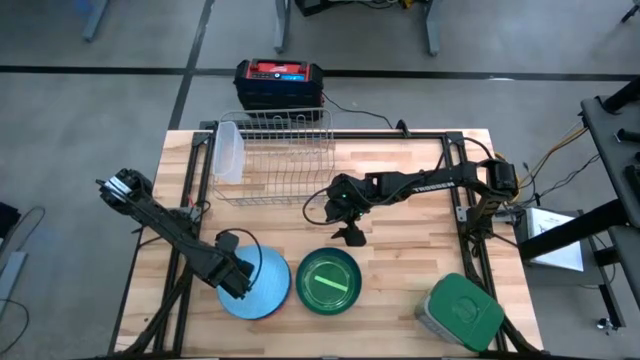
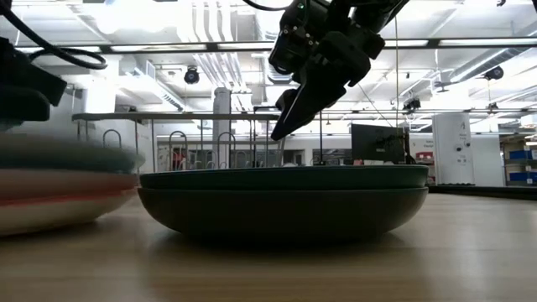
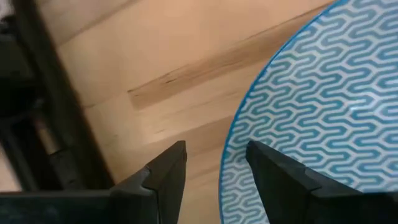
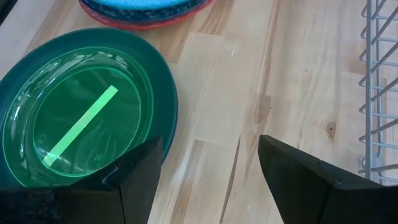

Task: Sort dishes
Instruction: Put the light blue patterned plate into the dish rack

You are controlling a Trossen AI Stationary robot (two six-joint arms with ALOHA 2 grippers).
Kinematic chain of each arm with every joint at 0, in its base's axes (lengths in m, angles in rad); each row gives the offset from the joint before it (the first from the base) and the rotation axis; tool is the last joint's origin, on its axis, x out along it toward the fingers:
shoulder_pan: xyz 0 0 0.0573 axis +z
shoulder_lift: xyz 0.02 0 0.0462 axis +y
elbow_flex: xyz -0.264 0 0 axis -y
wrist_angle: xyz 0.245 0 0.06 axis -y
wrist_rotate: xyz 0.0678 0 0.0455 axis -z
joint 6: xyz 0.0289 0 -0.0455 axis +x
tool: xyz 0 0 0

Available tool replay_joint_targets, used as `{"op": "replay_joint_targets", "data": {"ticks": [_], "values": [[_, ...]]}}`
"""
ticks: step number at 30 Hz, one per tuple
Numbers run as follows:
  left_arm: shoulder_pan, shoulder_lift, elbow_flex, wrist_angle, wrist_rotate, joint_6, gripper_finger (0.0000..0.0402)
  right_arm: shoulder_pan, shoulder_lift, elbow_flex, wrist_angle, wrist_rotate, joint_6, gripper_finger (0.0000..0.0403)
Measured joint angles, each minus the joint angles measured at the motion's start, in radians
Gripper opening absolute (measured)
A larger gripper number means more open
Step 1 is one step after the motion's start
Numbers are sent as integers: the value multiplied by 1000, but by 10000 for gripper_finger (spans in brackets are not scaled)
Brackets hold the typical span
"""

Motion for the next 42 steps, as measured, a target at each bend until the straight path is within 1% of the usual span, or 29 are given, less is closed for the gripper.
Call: {"op": "replay_joint_targets", "data": {"ticks": [8, 17, 25, 33, 42], "values": [[0, -3, -11, 68, 1, 31, 154, 0, 0, -1, 0, 0, 5, 267], [-1, 0, -16, 124, -80, 31, 153, 0, 0, -3, 0, 0, 2, 259], [0, 9, -14, 149, -98, 21, 153, 0, 0, -3, 0, 0, -3, 268], [0, 16, -7, 144, -98, 22, 153, 0, 0, -3, 1, 0, -3, 256], [0, 19, 43, 66, -80, 20, 153, 0, 0, -3, 0, 0, -3, 268]]}}
